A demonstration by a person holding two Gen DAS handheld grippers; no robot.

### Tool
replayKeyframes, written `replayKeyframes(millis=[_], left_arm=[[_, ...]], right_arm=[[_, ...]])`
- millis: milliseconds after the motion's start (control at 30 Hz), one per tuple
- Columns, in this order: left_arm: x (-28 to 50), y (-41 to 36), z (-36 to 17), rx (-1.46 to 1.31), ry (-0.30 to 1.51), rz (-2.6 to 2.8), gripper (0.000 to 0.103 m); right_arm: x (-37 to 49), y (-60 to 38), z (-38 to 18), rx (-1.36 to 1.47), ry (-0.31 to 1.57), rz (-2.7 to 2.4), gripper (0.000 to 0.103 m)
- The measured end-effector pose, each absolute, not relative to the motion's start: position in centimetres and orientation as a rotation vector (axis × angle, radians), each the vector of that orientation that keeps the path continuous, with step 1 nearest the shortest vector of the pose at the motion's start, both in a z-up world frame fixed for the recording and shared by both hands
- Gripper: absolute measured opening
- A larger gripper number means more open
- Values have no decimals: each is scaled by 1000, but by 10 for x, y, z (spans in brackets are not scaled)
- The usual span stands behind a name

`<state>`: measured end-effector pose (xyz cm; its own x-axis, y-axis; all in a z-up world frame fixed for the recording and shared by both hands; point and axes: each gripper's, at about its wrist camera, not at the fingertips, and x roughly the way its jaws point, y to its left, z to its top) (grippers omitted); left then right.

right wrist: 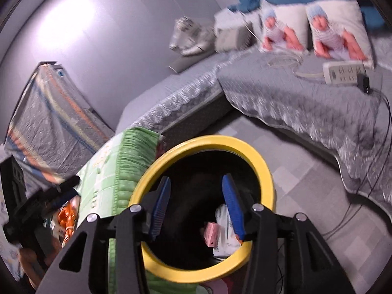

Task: Collect trash
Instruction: 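Move both tools over the yellow bin and release peel and box, then grasp the white foam net sleeve with the right tool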

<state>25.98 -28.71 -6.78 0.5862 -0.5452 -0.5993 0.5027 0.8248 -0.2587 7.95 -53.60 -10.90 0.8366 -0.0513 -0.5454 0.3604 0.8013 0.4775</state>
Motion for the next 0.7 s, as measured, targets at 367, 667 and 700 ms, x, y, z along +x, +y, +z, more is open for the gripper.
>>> replayKeyframes(millis=[367, 667, 700], left_arm=[[192, -111, 27, -147, 401, -466, 95], [142, 65, 20, -114, 330, -85, 95], [139, 80, 17, -121, 329, -47, 95]], right_arm=[[86, -380, -48, 307, 481, 252, 48], [112, -163, -41, -7, 659, 806, 60], [113, -145, -42, -34, 681, 836, 60]])
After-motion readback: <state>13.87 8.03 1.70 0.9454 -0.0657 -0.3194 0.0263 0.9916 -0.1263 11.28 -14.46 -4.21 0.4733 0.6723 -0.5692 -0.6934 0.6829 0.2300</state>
